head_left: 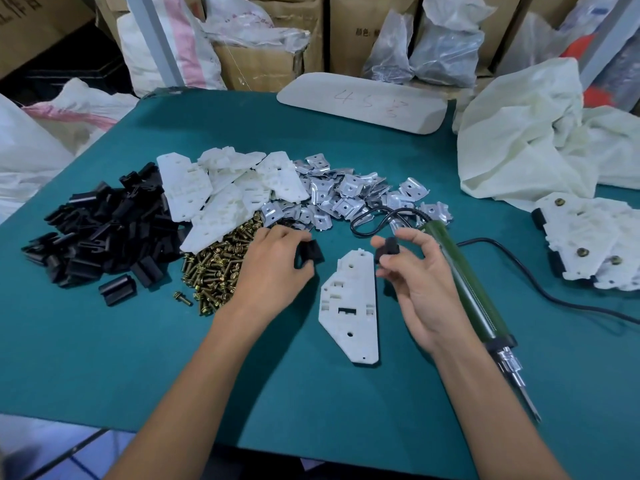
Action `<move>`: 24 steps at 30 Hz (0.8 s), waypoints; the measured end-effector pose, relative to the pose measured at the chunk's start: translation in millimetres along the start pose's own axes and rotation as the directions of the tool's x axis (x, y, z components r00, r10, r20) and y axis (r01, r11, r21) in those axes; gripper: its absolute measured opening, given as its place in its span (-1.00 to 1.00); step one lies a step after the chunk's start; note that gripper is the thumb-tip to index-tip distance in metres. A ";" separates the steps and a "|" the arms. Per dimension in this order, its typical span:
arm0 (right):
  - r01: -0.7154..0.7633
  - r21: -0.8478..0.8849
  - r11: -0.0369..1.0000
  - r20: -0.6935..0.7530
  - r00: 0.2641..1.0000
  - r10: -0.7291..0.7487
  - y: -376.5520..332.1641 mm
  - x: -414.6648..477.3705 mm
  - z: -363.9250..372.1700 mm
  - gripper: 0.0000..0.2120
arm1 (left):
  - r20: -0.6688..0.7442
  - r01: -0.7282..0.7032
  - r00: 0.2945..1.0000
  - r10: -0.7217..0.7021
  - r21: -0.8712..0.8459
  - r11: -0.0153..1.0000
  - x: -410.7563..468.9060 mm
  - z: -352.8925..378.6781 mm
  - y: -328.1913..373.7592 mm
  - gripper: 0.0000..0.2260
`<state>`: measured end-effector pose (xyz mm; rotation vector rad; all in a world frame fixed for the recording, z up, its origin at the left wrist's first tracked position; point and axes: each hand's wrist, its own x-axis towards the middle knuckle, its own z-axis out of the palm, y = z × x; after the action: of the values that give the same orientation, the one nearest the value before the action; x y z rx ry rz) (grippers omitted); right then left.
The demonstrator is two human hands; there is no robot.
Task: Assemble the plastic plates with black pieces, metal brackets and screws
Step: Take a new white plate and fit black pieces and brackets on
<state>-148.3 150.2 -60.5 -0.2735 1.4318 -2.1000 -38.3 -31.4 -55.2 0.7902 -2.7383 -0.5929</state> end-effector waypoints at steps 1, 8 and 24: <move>0.009 -0.038 0.999 0.004 1.000 -0.008 1.3 0.8 0.0 -0.63 | -0.027 0.007 1.000 -0.007 0.004 1.000 -2.5 2.2 1.2 -0.57; 0.114 -0.283 0.952 -0.023 0.992 -0.125 7.8 3.1 1.3 -0.47 | 0.036 0.043 0.999 -0.041 -0.057 0.997 -30.5 26.7 41.6 -0.47; 0.024 -0.273 0.962 0.038 0.999 -0.014 7.3 0.2 3.1 -0.53 | 0.053 0.068 0.998 -0.045 -0.873 0.483 -31.7 39.5 26.3 -0.77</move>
<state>-144.5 145.8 -65.8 -0.4319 1.7043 -1.8980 -36.9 18.8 -82.1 0.5591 -1.9221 -1.8137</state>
